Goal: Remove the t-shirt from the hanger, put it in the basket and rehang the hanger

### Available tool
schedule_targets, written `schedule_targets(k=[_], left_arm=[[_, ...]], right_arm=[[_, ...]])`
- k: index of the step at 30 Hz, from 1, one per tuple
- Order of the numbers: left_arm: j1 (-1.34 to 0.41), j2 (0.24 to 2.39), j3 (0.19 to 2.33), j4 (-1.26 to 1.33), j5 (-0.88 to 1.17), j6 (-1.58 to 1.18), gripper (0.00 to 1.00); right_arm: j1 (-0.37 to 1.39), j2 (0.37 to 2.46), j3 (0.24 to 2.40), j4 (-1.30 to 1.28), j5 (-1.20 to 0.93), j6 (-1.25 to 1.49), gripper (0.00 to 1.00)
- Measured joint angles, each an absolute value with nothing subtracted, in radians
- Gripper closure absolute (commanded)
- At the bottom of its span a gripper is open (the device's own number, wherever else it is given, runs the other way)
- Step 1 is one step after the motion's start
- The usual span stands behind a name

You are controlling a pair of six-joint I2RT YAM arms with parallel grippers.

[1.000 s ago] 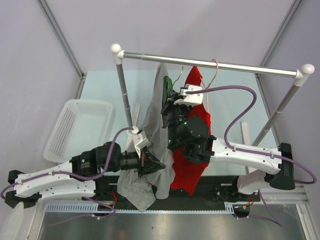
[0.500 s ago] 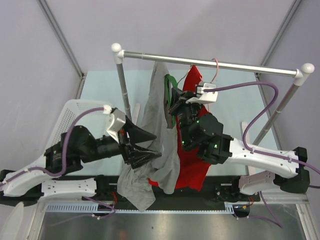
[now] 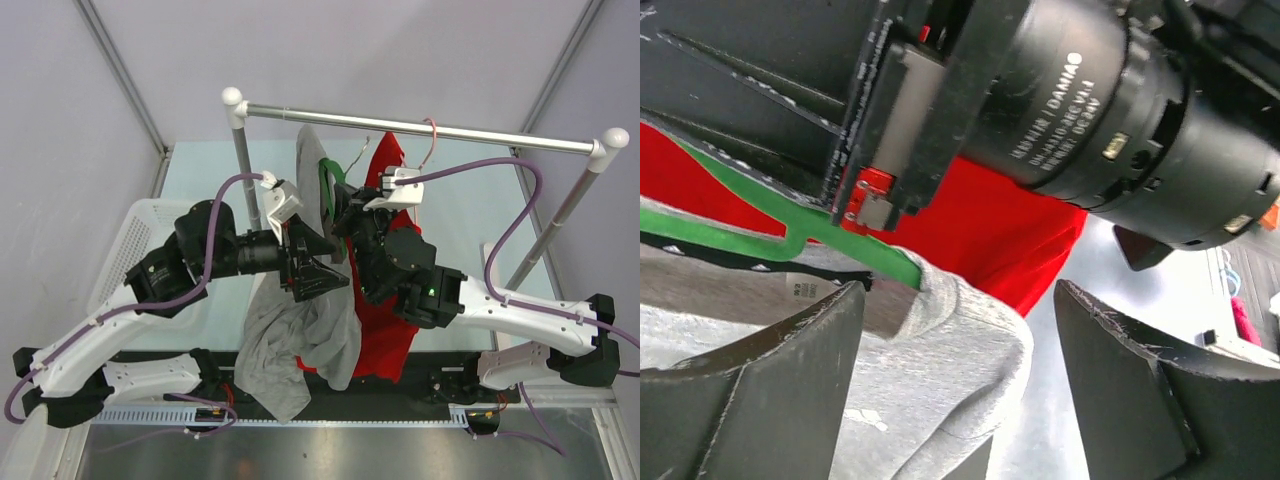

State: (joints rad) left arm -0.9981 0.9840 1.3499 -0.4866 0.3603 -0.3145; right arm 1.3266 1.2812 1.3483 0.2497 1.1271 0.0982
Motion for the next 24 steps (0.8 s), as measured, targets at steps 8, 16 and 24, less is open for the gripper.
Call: schedule_targets(k=[8, 16, 24], left_arm=[[-0.949, 0.997, 1.350, -0.498, 0.403, -0.267, 0.26], [-0.946, 1.013, 1.339, -0.507, 0.483, -0.252, 0.41], [-0.946, 1.013, 1.336, -0.522, 0.513, -0.251, 0.65]], right_arm=[[1.327, 1.281, 1.348, 0.234, 1.115, 0.120, 1.00], [1.327, 1.280, 1.348, 0.228, 1.111, 0.124, 1.00], [1.326, 1.279, 1.349, 0.222, 1.109, 0.124, 1.00]])
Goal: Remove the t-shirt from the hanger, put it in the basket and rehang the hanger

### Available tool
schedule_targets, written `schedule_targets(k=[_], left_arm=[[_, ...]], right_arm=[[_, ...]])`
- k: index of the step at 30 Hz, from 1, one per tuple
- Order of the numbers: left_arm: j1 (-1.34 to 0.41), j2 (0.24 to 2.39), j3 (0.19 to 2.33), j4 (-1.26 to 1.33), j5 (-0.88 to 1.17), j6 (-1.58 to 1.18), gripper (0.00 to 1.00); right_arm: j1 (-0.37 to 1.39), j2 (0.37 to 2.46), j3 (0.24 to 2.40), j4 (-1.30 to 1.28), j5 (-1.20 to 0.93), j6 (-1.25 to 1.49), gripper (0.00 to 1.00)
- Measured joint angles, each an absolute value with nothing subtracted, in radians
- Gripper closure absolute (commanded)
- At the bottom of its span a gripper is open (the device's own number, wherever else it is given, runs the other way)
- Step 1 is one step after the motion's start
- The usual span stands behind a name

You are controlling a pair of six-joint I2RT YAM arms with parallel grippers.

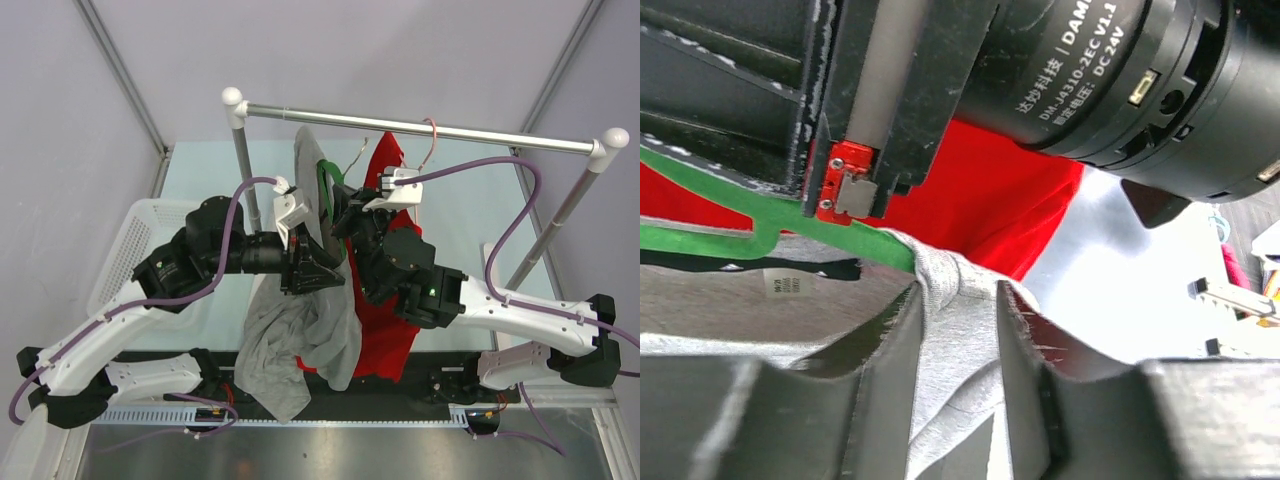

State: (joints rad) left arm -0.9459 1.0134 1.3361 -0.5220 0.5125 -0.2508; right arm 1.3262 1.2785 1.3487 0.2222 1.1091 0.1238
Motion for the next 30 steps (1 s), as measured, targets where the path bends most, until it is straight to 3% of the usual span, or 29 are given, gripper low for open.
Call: schedule_targets(k=[9, 25, 30], left_arm=[[-0.951, 1.019, 1.338, -0.523, 0.554, -0.252, 1.00], [-1.210, 1.040, 1.424, -0.546, 0.374, -0.227, 1.00], [-1.231, 1.011, 1.333, -0.505, 0.349, -0.241, 1.00]], right_arm=[[1.325, 1.280, 1.362, 0.212, 1.111, 0.124, 1.00], [1.329, 1.313, 1.391, 0.227, 1.171, 0.087, 1.00], [1.331, 1.316, 1.395, 0.230, 1.197, 0.078, 1.00]])
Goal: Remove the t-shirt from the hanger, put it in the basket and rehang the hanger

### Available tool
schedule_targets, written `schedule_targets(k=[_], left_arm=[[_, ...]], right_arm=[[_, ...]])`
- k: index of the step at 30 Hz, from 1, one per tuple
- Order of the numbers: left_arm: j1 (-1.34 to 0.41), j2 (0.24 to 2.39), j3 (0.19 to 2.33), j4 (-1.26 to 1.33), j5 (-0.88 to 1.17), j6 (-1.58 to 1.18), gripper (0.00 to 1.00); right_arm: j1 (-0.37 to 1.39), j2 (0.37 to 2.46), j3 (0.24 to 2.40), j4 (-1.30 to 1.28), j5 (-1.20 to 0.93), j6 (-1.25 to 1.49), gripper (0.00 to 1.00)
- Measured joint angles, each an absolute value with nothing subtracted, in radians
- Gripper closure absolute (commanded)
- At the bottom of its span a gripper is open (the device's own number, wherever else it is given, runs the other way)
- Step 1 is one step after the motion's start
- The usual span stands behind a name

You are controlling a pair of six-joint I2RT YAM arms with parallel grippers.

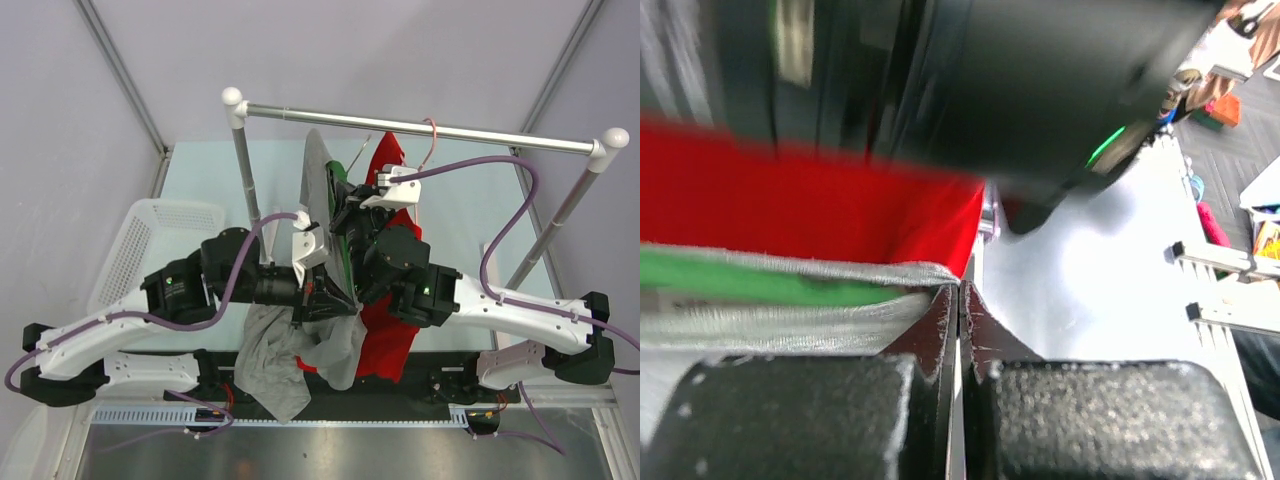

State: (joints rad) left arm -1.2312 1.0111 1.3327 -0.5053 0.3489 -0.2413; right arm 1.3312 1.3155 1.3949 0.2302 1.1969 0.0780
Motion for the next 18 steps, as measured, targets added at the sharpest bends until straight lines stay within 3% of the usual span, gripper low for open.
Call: schedule_targets(k=[18], left_arm=[[-1.250, 0.865, 1.041, -0.352, 0.296, -0.352, 1.00]], right_arm=[[1.331, 1.316, 1.395, 0.227, 1.227, 0.082, 1.00]])
